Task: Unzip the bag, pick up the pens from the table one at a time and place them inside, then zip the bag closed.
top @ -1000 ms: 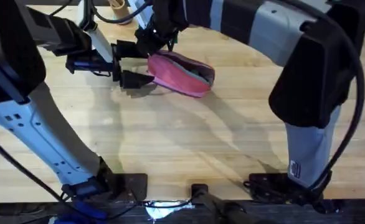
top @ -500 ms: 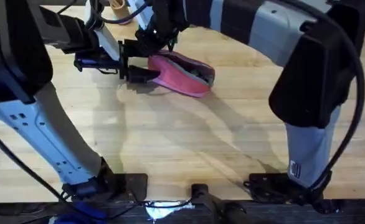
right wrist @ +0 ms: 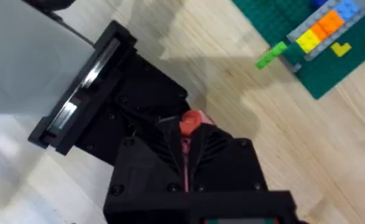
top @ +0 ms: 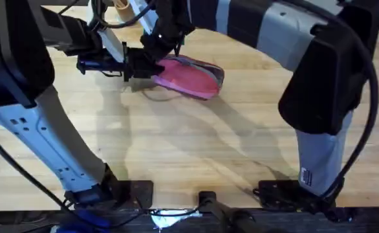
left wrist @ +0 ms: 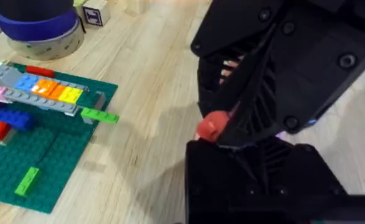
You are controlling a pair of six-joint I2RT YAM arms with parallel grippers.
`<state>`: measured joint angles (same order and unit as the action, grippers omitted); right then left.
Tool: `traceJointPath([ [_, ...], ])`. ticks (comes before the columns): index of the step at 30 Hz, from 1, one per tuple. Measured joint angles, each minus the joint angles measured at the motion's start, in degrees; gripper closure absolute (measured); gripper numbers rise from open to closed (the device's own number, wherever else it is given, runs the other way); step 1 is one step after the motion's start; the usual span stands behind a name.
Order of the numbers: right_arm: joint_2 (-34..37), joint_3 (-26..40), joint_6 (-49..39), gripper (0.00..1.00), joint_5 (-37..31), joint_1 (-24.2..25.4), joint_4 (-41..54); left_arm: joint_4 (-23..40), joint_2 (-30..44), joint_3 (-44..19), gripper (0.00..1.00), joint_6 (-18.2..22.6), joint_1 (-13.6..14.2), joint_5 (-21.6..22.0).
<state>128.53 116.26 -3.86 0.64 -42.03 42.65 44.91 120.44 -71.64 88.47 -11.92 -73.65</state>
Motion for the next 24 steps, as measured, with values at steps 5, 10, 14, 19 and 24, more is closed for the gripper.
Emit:
traceJointPath([
  [5, 0.0, 0.0, 0.0, 0.969, -5.1, -1.1, 0.8, 0.0, 0.0, 0.0, 0.956, -0.2, 0.1, 0.0],
  [10, -0.1, 0.2, 0.0, 0.969, -7.8, -1.3, 2.4, 0.0, 0.0, 0.0, 0.956, -0.2, 0.3, -0.1],
  [14, -0.6, 0.2, 0.0, 0.970, -8.1, -0.9, 3.7, 0.0, 0.0, 0.0, 0.956, -0.2, 0.6, -0.6],
  [19, -1.8, 0.2, 0.0, 0.970, -7.8, -0.2, 5.8, 0.0, 0.0, 0.0, 0.956, -0.2, 1.3, -1.8],
  [24, -2.5, 0.2, 0.0, 0.970, -7.7, 0.2, 6.4, 0.0, 0.0, 0.0, 0.956, -0.2, 1.7, -2.6],
])
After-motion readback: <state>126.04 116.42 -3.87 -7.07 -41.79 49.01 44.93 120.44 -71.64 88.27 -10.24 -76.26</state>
